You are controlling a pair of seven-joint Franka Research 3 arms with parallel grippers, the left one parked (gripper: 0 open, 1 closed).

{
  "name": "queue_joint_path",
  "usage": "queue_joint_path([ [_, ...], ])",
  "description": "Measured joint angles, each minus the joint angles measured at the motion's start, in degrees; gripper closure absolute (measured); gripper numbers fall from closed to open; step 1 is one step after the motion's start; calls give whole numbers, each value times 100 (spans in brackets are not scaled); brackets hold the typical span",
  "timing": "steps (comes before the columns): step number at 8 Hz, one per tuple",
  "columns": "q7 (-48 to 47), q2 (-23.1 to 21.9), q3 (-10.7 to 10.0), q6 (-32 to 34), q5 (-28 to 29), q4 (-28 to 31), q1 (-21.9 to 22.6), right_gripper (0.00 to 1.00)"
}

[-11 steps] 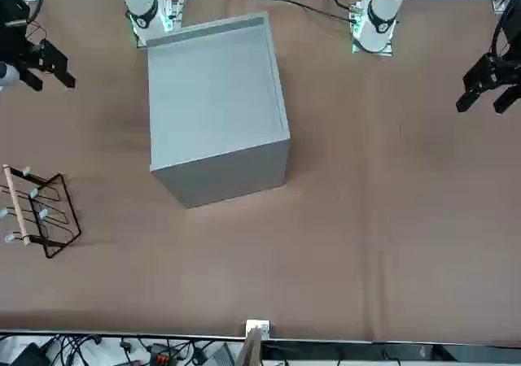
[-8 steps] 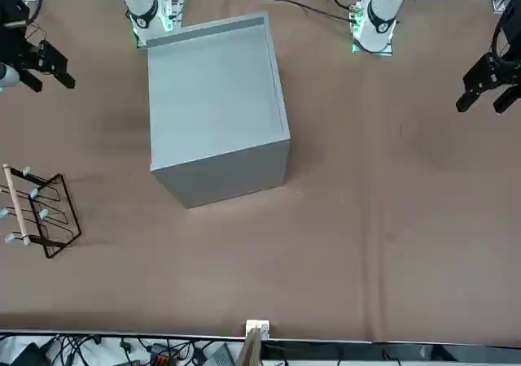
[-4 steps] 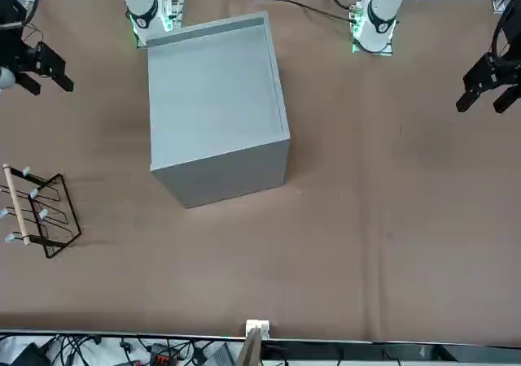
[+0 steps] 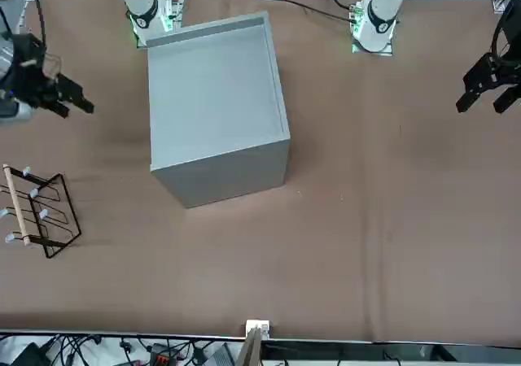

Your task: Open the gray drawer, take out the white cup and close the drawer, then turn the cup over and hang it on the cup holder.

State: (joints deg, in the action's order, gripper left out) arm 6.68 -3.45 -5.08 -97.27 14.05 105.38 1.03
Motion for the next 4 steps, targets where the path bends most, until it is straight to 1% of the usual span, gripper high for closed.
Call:
queue_joint_path([
  [2, 334, -2, 6, -311, 440, 452, 8, 0],
  [4, 517, -1, 57, -673, 524, 824, 72, 0],
])
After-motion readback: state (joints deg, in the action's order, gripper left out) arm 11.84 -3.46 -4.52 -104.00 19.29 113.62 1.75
